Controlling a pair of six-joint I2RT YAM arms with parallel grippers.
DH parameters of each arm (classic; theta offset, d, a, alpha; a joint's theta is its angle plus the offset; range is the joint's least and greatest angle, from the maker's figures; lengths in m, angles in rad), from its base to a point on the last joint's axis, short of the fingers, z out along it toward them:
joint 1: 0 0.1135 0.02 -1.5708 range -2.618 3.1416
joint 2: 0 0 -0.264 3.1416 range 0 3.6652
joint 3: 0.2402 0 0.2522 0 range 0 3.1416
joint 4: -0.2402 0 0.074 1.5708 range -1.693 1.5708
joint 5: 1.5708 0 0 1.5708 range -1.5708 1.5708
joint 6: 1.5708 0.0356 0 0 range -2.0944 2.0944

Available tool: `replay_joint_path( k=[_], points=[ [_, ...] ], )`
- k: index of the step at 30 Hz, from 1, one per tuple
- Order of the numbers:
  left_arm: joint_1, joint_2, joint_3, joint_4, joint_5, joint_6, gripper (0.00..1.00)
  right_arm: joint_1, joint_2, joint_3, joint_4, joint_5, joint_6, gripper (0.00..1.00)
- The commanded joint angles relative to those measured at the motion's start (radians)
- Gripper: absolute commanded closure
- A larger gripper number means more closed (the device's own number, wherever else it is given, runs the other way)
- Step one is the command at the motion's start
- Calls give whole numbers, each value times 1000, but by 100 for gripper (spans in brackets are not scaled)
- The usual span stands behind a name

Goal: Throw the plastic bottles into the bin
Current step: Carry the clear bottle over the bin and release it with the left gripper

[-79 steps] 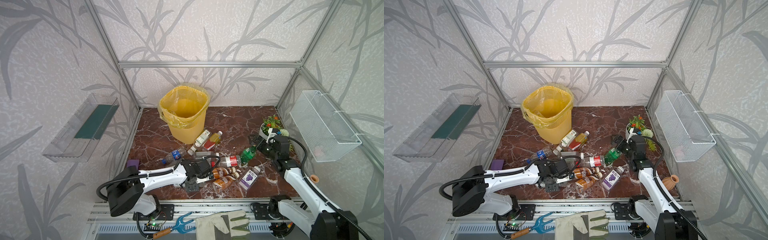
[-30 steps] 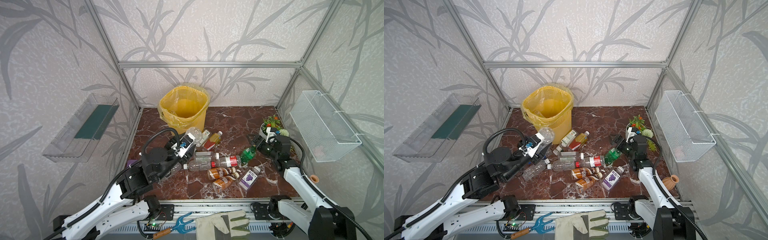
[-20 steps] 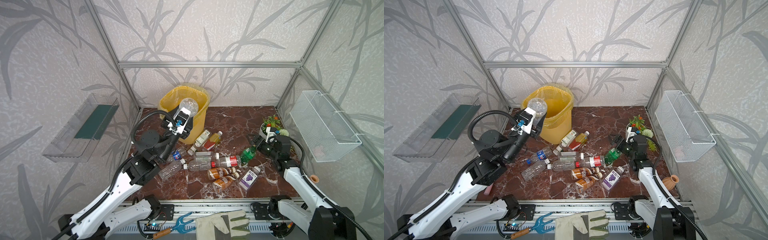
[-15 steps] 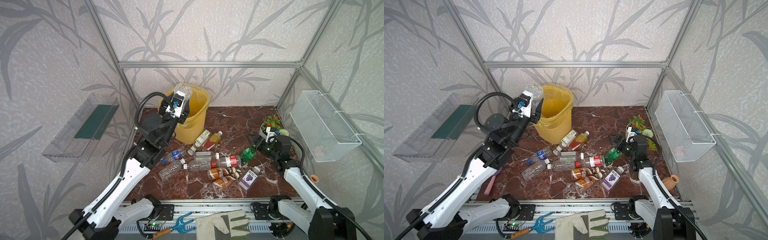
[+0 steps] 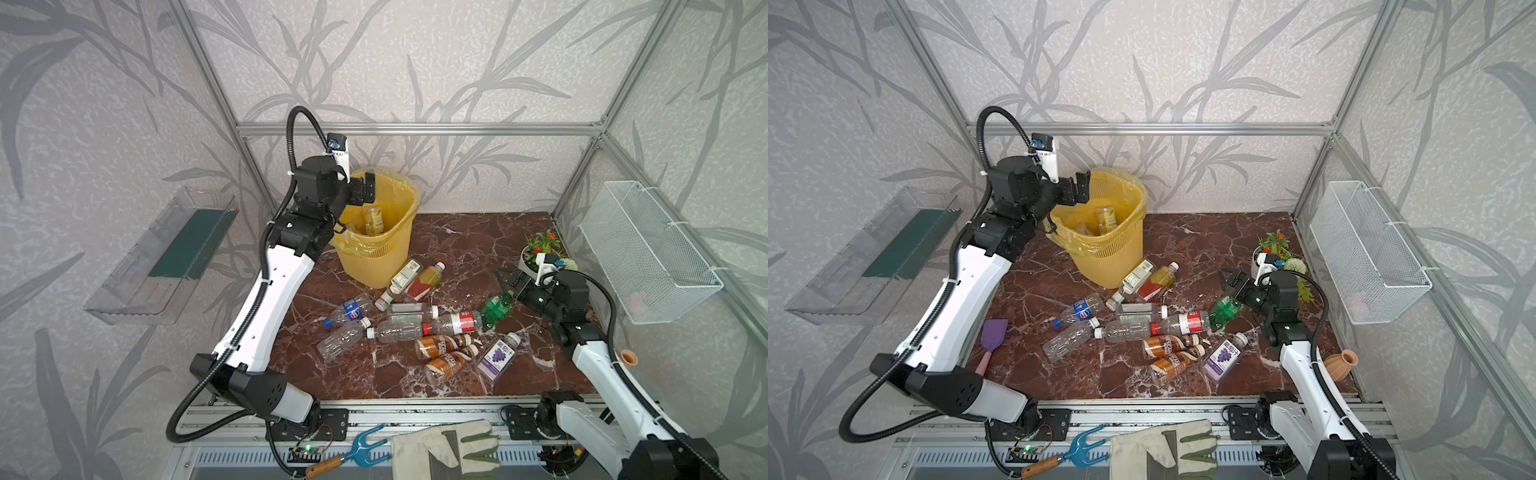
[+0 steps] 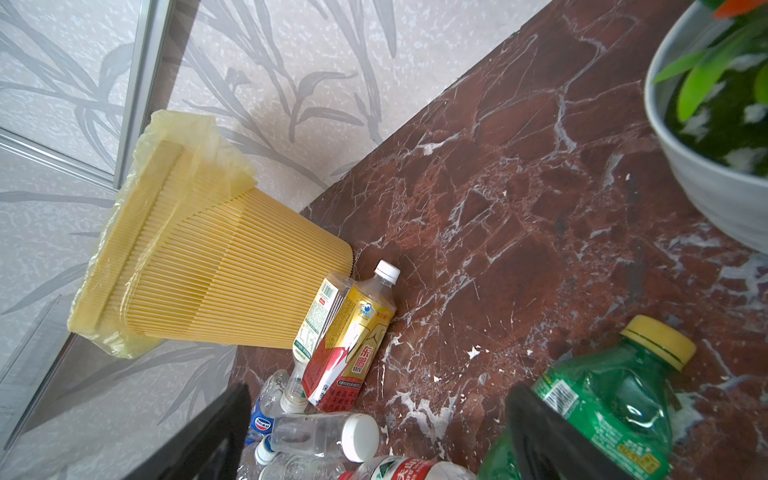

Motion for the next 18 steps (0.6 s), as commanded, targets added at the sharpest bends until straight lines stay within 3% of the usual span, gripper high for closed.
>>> replay_joint_path(
  k=[1, 3, 13, 18],
  points=[
    [-12, -206, -148, 171, 36, -40, 1, 4, -16, 39, -92, 51, -30, 4],
    [-32, -291, -239, 227, 29, -36, 1, 6, -16, 47, -148, 83, -34, 4],
    [-170, -583, -507, 195, -50, 58, 1, 20, -62, 73, -468, 239, -24, 10],
    [-223, -677, -657, 179, -60, 6, 1, 83, -101, 64, -610, 330, 0, 14]
  ],
)
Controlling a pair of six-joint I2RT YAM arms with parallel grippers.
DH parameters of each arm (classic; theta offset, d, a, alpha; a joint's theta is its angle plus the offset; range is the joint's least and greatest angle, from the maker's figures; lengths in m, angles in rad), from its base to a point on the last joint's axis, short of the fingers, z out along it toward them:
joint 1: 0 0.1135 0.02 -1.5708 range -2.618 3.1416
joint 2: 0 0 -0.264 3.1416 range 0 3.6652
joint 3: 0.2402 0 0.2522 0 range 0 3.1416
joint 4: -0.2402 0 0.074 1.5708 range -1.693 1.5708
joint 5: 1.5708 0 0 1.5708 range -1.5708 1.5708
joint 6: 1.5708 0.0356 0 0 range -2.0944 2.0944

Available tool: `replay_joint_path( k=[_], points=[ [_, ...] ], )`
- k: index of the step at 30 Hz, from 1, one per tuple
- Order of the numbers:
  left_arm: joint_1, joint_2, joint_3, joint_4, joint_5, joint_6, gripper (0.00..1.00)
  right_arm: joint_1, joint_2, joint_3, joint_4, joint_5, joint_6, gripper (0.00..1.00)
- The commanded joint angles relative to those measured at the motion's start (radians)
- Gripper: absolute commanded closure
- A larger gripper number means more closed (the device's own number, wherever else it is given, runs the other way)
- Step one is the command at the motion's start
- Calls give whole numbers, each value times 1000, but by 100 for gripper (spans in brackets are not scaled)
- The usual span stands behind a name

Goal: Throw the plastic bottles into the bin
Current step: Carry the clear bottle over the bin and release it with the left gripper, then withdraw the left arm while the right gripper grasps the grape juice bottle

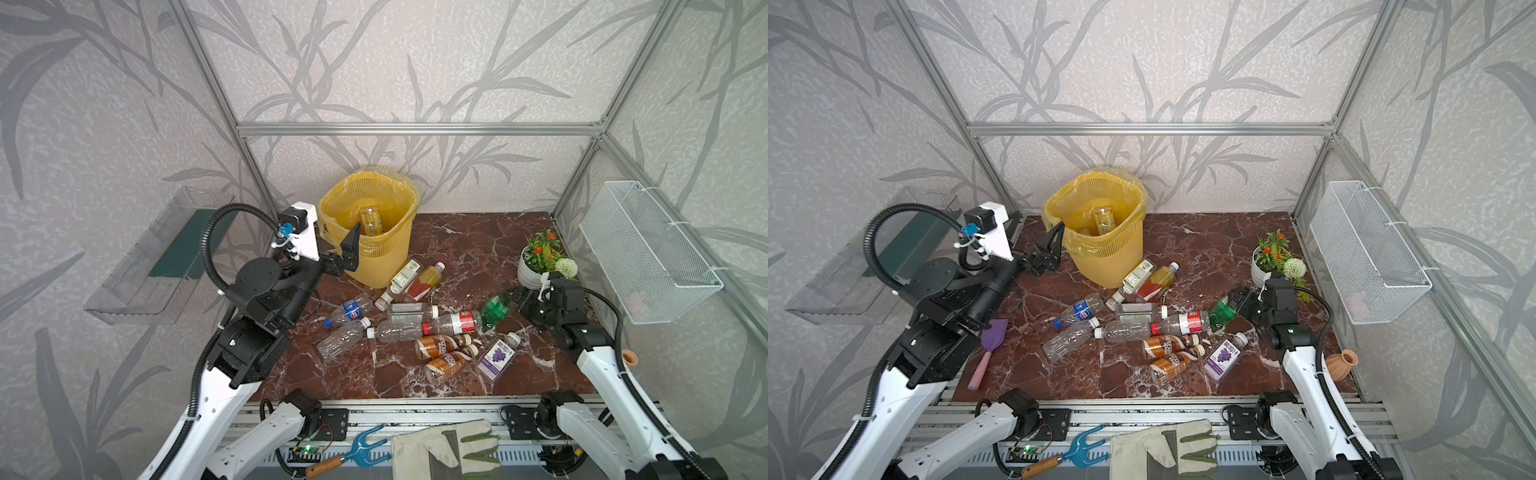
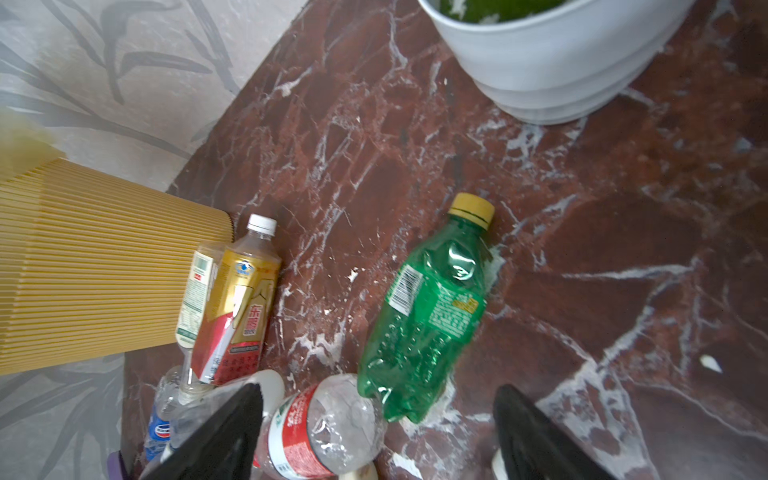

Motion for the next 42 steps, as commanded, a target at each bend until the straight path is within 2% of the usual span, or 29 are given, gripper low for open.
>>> replay_joint_path(
  k=[1, 5, 7, 12, 15, 19, 30, 36, 39, 42],
  points=[
    [-24, -54, -99, -20, -34, -47, 1, 52, -37, 15, -179, 101, 24, 14],
    [-31, -141, -229, -58, -94, -164, 1, 133, -66, 12, -317, 190, 86, 12],
    [-32, -177, -281, -72, -120, -191, 0, 178, -80, 5, -367, 231, 130, 6],
    [-29, -208, -324, -94, -183, -172, 1, 316, -90, -40, -412, 310, 267, 3],
    [-30, -206, -318, -117, -263, -191, 1, 383, -61, -69, -400, 332, 334, 3],
    [-29, -224, -338, -126, -310, -182, 1, 439, 23, -93, -359, 336, 380, 7],
    [-21, -283, -371, -170, -355, -180, 1, 456, 177, -95, -275, 302, 369, 9],
    [-20, -275, -371, -171, -339, -186, 1, 457, 185, -121, -224, 297, 379, 7],
    [-21, -268, -366, -172, -335, -186, 1, 458, 185, -144, -184, 283, 388, 11],
    [-20, -263, -359, -175, -331, -186, 1, 457, 181, -155, -169, 284, 390, 19]
  ],
)
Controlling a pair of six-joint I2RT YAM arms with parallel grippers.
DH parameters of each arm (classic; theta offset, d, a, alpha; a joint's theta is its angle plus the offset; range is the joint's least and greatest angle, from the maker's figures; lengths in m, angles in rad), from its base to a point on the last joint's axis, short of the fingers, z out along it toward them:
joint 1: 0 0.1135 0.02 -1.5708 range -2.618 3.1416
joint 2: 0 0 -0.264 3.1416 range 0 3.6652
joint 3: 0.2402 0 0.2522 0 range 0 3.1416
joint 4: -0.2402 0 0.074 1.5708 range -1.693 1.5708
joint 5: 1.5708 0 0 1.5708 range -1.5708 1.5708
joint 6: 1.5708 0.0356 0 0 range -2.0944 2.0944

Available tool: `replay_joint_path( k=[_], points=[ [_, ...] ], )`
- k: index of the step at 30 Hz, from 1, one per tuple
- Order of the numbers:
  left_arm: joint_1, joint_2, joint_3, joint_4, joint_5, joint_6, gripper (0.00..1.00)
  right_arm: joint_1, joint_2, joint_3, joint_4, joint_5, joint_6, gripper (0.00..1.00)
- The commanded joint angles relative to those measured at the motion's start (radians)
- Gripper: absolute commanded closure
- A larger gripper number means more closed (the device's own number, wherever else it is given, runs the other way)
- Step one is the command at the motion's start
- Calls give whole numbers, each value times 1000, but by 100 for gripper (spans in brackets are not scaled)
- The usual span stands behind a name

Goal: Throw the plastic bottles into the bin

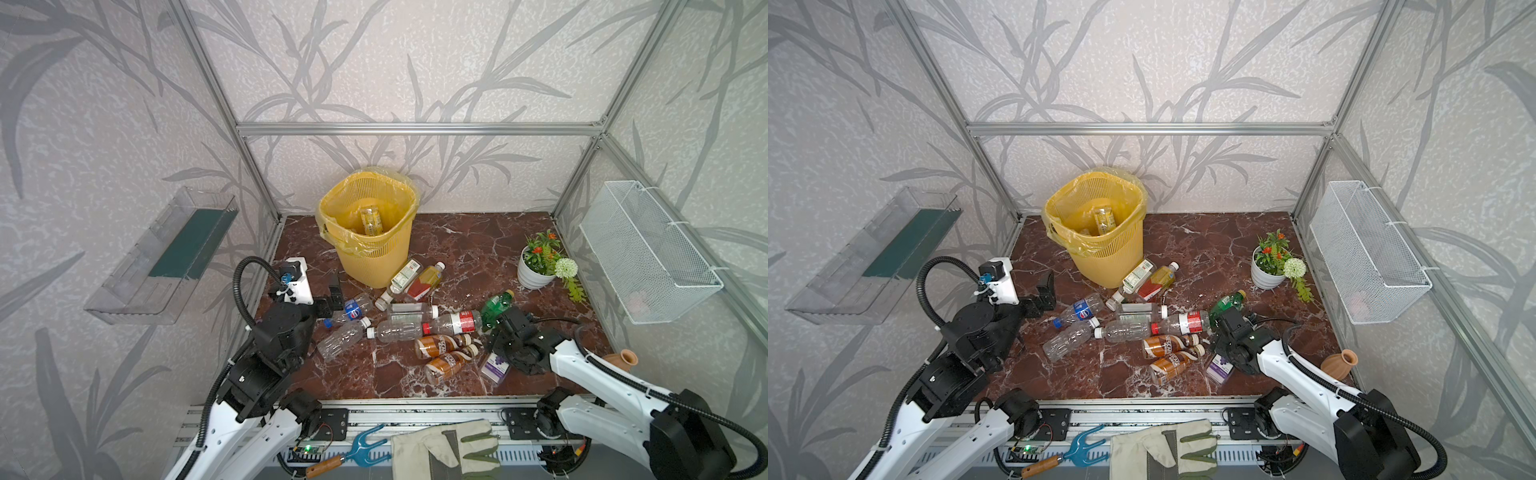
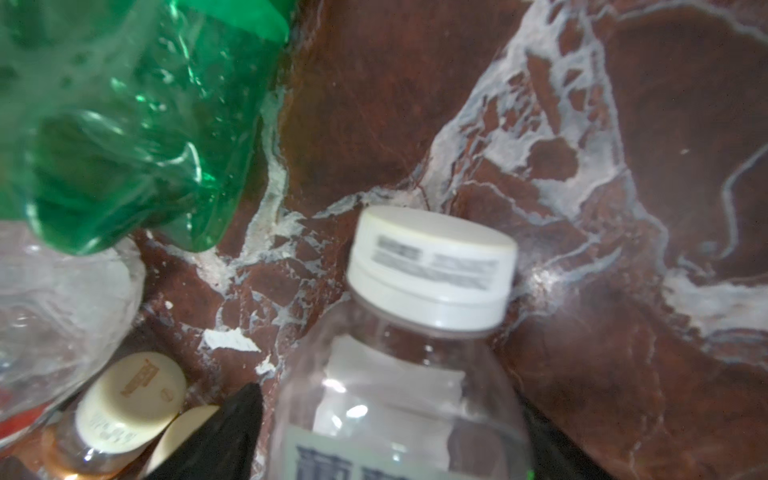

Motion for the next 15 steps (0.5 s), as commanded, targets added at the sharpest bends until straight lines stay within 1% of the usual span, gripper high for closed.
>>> replay_joint_path(
  k=[1, 2, 3, 6, 10, 13, 15],
  points=[
    [4, 7, 10, -21, -1, -27, 1, 4, -6, -19, 32, 0, 14, 23],
    [4, 10, 13, -23, 1, -26, 1, 4, -10, -26, 38, 1, 15, 27],
    [5, 11, 16, -24, 3, -27, 1, 3, -15, -34, 44, 5, 21, 29],
    [5, 18, 22, -27, 5, -28, 1, 2, -37, -53, 54, 14, 28, 29],
    [6, 21, 22, -22, -1, -26, 1, -3, -80, -56, 22, 41, 26, 31],
    [14, 21, 19, -25, -42, -35, 1, -13, -152, -55, 17, 45, 16, 32],
    [30, 22, 18, -35, -43, -42, 1, -22, -220, -46, 27, 45, -10, 35]
  ],
)
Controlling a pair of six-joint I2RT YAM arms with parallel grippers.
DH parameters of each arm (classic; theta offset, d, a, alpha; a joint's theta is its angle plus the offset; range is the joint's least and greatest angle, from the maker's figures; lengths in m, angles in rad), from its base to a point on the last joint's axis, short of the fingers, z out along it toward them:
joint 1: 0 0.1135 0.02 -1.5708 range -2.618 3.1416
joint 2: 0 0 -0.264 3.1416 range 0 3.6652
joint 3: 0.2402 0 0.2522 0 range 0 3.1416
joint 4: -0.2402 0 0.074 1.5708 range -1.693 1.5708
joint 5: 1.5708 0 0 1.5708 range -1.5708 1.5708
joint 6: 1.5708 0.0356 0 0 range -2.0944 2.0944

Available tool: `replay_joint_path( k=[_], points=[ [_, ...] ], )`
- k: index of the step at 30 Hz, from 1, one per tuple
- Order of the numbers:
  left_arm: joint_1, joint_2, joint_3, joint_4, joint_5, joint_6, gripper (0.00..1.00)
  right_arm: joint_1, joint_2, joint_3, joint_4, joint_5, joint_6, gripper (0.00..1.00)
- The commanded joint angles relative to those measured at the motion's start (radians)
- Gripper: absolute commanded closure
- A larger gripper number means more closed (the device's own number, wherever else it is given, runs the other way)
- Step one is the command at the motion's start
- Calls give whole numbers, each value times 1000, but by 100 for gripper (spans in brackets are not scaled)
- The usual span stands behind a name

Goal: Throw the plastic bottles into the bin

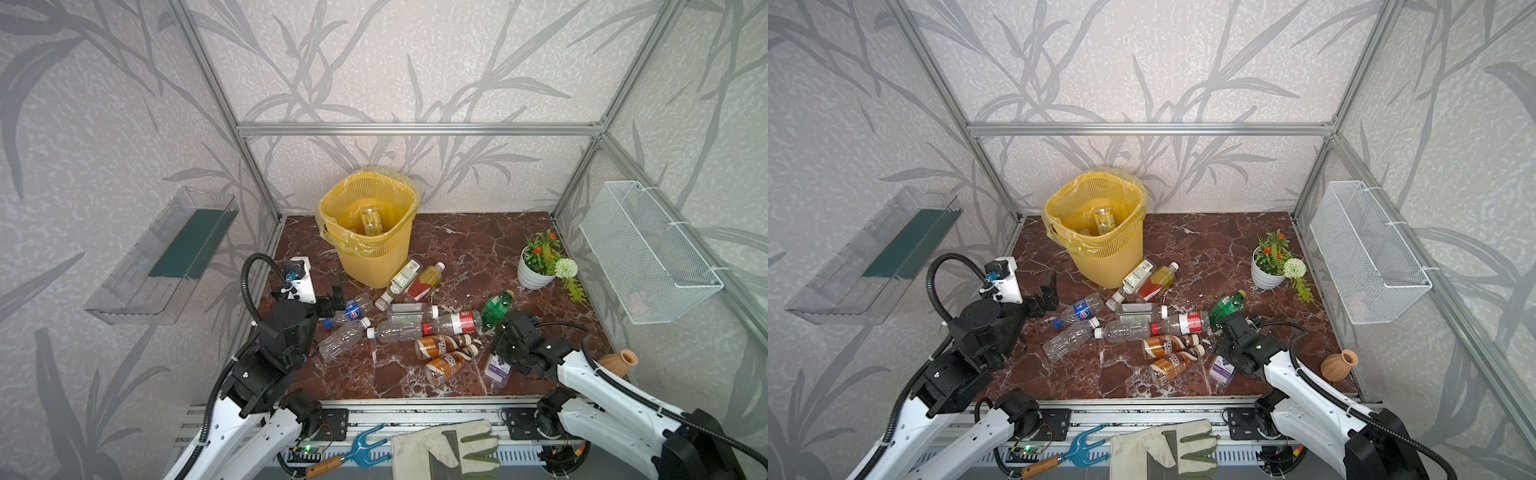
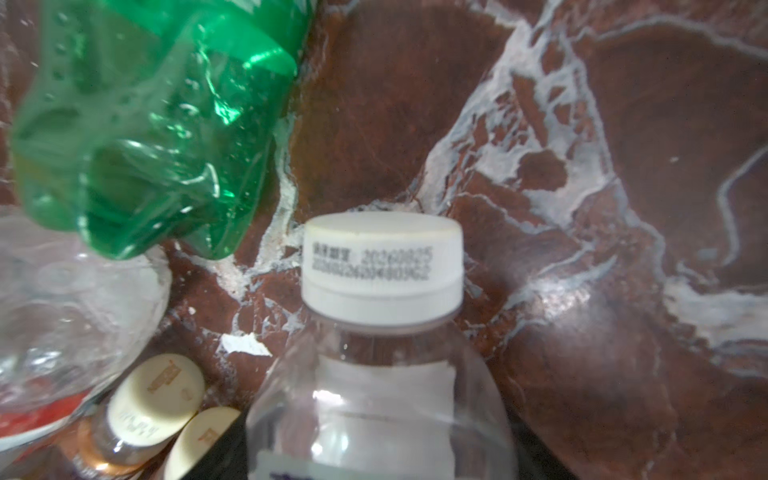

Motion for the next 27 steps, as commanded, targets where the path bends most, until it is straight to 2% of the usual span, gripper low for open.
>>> replay_joint_path(
  k=[1, 4, 8, 12, 14, 21, 27],
  points=[
    [27, 2, 19, -25, -31, -36, 1, -17, -116, 10, 4, 20, -40, 35],
    [57, 11, 11, -27, -21, -75, 1, -69, -221, 33, 73, -52, -126, 36],
    [113, 22, -11, -42, -14, -153, 1, -226, -282, 86, 170, -250, -210, 37],
    [181, 51, -13, -92, 30, -240, 1, -370, -214, 151, 305, -474, -230, 37],
    [215, 62, -16, -117, 57, -284, 1, -398, -147, 183, 393, -551, -224, 37],
    [315, 68, -62, -164, 149, -386, 1, -388, 168, 353, 769, -703, -100, 39],
    [343, 56, -85, -193, 175, -407, 1, -239, 416, 664, 862, -652, -103, 39]
  ],
)
